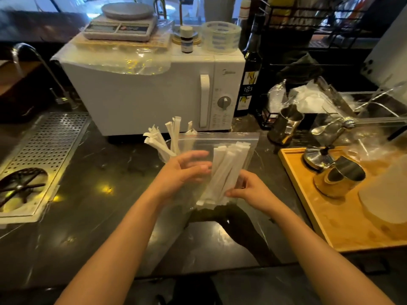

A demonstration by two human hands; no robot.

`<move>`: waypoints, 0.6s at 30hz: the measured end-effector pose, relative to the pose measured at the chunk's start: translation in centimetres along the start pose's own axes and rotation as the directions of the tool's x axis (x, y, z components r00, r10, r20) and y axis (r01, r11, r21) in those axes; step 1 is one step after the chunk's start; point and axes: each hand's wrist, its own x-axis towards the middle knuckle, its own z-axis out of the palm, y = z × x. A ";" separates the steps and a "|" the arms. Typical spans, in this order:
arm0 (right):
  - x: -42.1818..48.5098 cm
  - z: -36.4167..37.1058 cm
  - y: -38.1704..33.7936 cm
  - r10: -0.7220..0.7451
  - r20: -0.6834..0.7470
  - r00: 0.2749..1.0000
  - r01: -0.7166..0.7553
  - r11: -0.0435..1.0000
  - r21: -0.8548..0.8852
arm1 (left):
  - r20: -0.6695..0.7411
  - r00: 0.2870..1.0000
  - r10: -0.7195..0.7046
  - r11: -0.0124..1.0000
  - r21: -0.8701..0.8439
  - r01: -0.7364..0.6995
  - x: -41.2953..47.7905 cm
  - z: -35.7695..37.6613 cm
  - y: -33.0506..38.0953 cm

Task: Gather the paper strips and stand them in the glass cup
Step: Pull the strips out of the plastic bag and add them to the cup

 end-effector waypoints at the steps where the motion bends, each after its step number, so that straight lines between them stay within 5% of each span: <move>1: 0.3 0.5 -0.3 -0.012 0.017 1.000 0.012 1.000 -0.020 | -0.016 1.000 0.025 1.000 0.019 -0.025 -0.4 -0.6 0.5; 12: 4.2 7.3 -2.4 -0.056 0.194 0.979 0.093 0.978 -0.187 | -0.231 0.959 0.163 0.960 0.263 -0.099 -4.5 -8.5 4.3; 18: 6.2 10.2 -2.5 -0.031 0.233 0.972 0.116 0.926 -0.360 | -0.018 0.999 -0.040 0.771 0.636 0.043 -6.3 -11.9 7.4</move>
